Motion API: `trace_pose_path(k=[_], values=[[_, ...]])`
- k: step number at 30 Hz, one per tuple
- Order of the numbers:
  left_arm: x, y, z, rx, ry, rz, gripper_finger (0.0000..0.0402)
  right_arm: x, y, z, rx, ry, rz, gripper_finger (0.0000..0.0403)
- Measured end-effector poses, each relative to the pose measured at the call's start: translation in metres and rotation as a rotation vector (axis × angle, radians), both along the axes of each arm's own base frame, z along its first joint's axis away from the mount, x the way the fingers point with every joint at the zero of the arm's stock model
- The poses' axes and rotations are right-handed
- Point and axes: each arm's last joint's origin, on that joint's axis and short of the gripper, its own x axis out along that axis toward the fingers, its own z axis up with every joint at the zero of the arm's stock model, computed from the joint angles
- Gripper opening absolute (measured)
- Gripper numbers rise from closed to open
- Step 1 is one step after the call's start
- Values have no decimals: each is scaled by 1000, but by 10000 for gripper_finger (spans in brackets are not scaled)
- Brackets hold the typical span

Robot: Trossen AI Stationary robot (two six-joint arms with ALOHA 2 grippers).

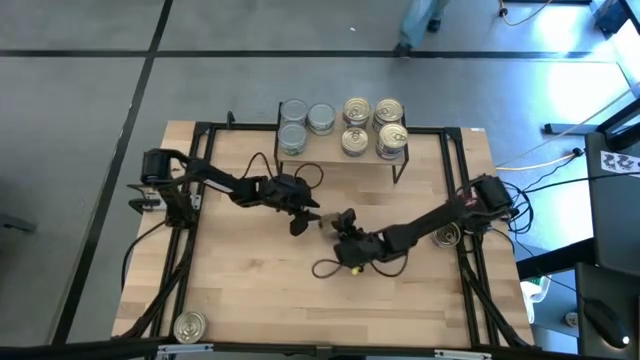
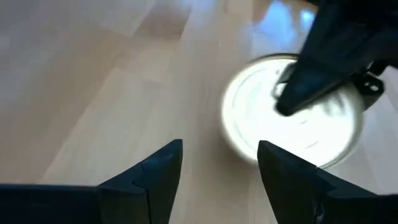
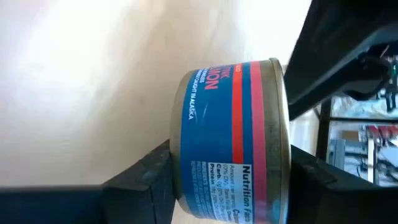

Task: Stack canned seafood by type on shelf
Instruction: Stack the blue pink tuna can on top of the other blue pink tuna can on the shelf

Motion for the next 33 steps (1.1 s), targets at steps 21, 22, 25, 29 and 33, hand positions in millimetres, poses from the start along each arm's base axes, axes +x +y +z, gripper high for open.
trace_pose_path(k=[21, 22, 25, 29, 33], values=[[-27, -63, -10, 179, 199, -3, 208, -44, -29, 127, -107, -310, -191, 203], [-28, -64, -10, 187, 199, 3, 208, -44, -36, 132, -113, -329, -212, 203], [-30, -66, -12, 201, 206, 12, 208, -44, -61, 146, -164, -344, -261, 203], [-30, -66, -12, 203, 204, 16, 208, -39, -98, 162, -215, -320, -349, 203], [-30, -66, -12, 203, 203, 17, 208, -32, -129, 175, -185, -318, -375, 203]])
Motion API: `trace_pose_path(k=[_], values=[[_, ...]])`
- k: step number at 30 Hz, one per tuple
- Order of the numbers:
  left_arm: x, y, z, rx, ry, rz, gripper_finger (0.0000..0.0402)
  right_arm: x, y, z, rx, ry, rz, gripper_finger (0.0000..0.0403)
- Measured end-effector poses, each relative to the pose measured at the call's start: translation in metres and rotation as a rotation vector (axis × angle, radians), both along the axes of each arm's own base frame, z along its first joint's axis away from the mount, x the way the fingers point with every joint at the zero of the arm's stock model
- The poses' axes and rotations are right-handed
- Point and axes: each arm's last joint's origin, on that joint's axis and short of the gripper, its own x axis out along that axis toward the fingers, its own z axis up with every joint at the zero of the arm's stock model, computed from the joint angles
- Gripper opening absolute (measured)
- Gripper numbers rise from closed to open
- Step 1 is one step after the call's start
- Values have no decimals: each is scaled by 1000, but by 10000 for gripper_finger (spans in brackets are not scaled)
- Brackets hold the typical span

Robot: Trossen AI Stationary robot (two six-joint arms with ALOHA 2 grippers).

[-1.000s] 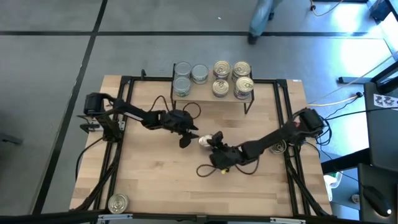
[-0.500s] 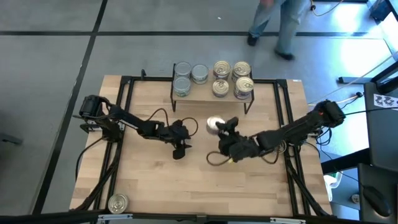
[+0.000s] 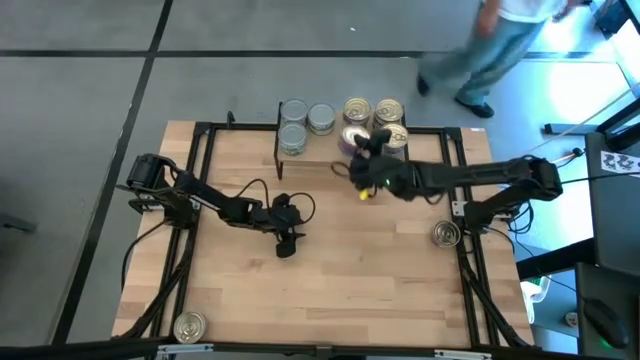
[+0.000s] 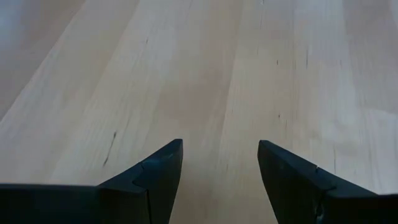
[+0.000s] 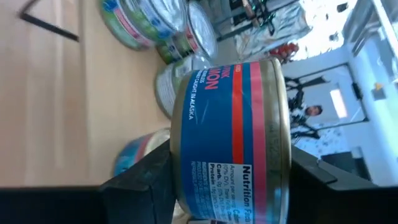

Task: Stack canned seafood by type on shelf
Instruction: Stack the blue pink tuna can on top of the other blue pink tuna can on the shelf

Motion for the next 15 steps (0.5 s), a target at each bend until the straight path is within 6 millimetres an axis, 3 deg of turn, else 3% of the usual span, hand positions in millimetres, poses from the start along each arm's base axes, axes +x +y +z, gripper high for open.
trace_pose_path(k=[6, 15], values=[[0, 0, 0, -1, 1, 2, 208, 3, -31, 0, 88, 31, -31, 203], [0, 0, 0, 2, 3, 1, 208, -4, -48, -9, 222, 27, -78, 203]])
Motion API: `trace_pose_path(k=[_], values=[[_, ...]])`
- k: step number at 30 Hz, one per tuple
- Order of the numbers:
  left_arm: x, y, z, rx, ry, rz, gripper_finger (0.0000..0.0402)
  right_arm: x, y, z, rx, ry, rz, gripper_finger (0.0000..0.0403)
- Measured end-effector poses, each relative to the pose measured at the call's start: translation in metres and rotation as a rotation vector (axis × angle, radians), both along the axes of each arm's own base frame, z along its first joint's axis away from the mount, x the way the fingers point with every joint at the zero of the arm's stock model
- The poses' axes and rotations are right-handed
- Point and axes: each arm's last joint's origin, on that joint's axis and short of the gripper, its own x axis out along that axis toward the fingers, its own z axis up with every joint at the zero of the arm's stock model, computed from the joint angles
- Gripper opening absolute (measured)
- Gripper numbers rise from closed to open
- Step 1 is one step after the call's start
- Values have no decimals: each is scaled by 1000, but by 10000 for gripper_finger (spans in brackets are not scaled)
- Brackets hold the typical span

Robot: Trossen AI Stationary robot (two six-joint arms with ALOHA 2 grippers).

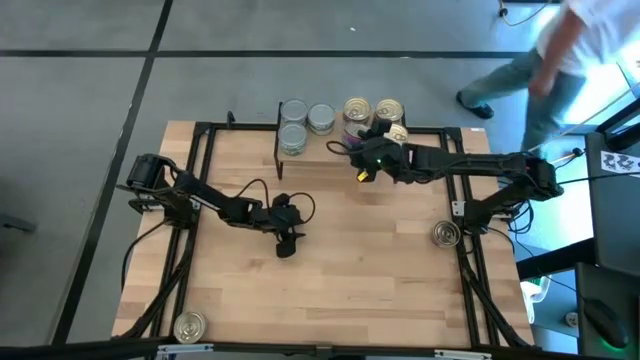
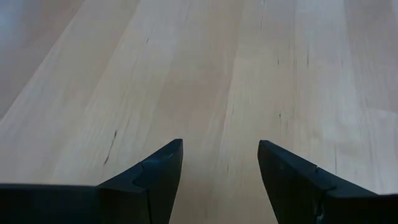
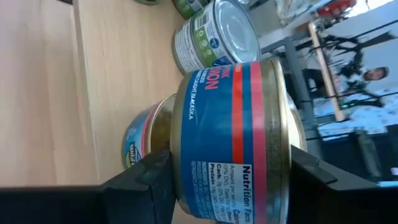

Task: Stack canned seafood by type on shelf
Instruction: Stack the blue pink tuna can on top of the other blue pink tuna can on the shelf

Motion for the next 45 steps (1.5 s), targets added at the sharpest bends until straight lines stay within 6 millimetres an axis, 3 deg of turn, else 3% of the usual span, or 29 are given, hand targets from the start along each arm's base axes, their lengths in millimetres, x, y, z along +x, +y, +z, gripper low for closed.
trace_pose_path(k=[10, 18, 23, 35, 45], values=[[0, 0, 0, 0, -1, -1, 208, 4, -7, -6, 13, -3, -27, 203], [0, -2, 0, 1, 0, -6, 208, 6, -12, -11, 12, 3, -52, 308], [-1, -6, 0, 1, 0, -21, 207, 7, -10, -10, 67, -36, -18, 336], [-1, -6, 0, 1, 1, -22, 207, 2, -9, 3, 118, 2, -64, 314], [-1, -6, 0, 1, 1, -22, 207, -2, -10, 1, 97, 41, -128, 307]])
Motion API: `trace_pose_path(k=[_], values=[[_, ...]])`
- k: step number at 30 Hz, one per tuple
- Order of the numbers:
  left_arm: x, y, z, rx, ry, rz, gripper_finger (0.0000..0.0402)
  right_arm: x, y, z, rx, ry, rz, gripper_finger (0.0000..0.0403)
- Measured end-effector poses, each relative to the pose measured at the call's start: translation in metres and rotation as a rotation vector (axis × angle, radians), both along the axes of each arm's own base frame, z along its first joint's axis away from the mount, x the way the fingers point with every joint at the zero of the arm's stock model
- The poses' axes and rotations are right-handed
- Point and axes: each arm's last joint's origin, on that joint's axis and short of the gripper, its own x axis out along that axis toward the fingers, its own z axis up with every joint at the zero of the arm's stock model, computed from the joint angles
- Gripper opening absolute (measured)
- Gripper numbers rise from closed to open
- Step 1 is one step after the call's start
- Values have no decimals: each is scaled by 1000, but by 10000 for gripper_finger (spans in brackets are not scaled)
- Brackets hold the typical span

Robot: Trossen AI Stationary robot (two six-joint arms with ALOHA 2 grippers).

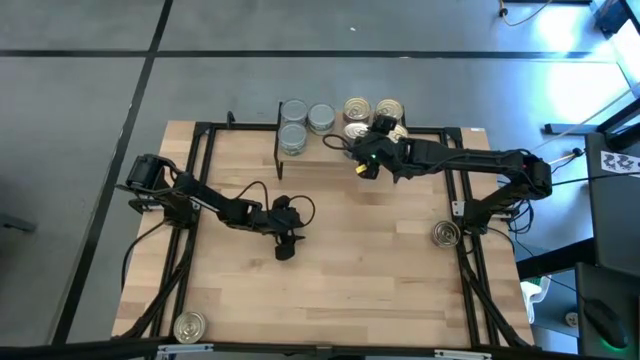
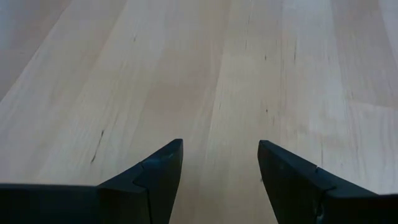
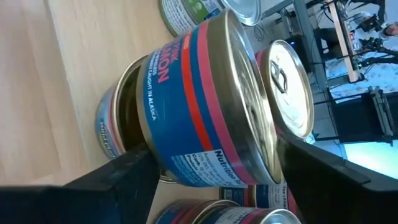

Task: Stack canned seafood by type on shelf
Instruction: Stack the blue pink tuna can on top of the other blue pink tuna can on the shelf

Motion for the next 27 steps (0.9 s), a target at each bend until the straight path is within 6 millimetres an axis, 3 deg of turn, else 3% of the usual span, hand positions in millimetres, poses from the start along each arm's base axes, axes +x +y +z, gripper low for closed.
trace_pose_path(k=[20, 27], values=[[0, 0, 0, 0, 0, 0, 208, -1, 2, -2, 56, -6, 13, 307], [0, 0, 0, 1, -1, 0, 208, -6, 3, 12, 104, -31, 9, 307]])
